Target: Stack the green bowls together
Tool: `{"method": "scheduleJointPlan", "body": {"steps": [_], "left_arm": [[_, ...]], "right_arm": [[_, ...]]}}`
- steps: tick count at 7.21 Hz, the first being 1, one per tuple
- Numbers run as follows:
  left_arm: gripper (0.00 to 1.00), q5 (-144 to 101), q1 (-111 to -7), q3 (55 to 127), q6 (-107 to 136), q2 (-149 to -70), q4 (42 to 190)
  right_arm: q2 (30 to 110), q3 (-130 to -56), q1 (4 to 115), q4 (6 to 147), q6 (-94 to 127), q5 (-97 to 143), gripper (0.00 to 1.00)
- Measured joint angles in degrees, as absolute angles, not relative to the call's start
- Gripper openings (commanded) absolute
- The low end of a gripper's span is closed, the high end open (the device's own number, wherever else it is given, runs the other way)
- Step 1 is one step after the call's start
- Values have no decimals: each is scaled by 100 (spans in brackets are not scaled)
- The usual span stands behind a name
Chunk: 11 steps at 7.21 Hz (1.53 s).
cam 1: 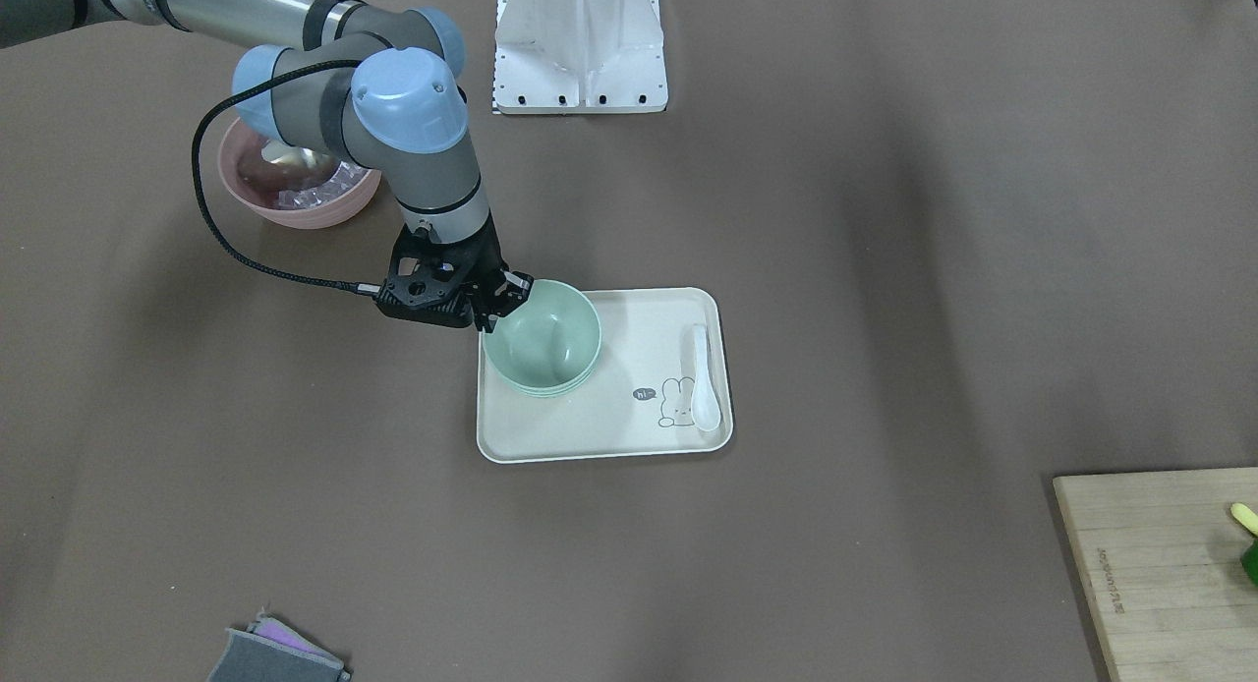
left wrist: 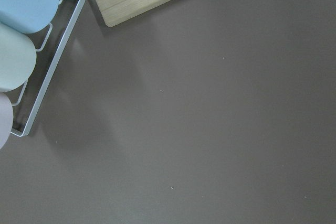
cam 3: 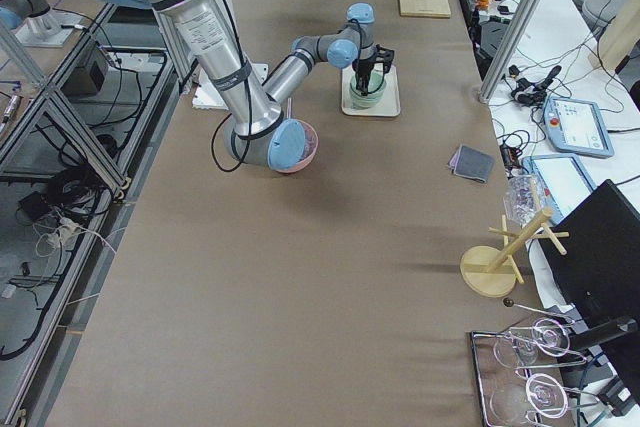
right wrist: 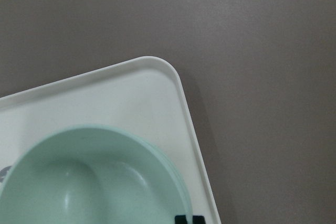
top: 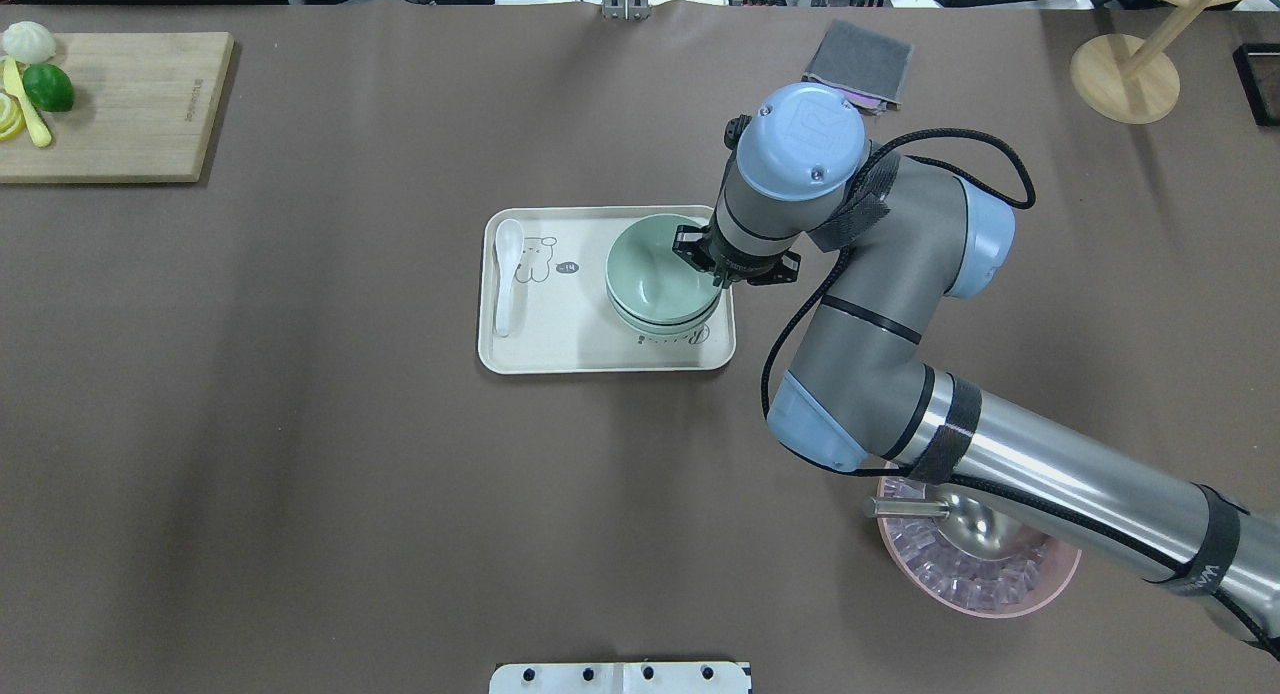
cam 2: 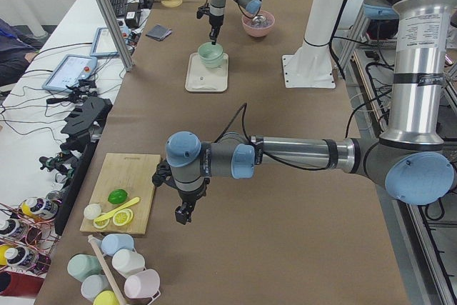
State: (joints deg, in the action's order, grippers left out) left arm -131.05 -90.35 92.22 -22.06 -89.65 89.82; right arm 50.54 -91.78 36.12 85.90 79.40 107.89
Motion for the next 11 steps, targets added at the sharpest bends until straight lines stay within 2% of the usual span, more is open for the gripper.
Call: {"method": "scheduleJointPlan", "body": {"steps": [4,5,6,11], "left_arm": [[98,-13105,-9035,9221,-2201,-8965,8982],[98,-13105,-9035,9222,-2204,-8965,8982],[98,-13105,-9035,9220,-2204,-8965,8982],[98,-13104,-9026,9175,-2184,-8930,8976]], "right_arm": [[5047,-9132,3581,8490,7960,10791,0],[5056,-9132,3578,8452,7939,10792,22],[5071,-9129,3578,8401,7903,10793,99],[5103,-9158,3821,8404,7284,10865,100]]}}
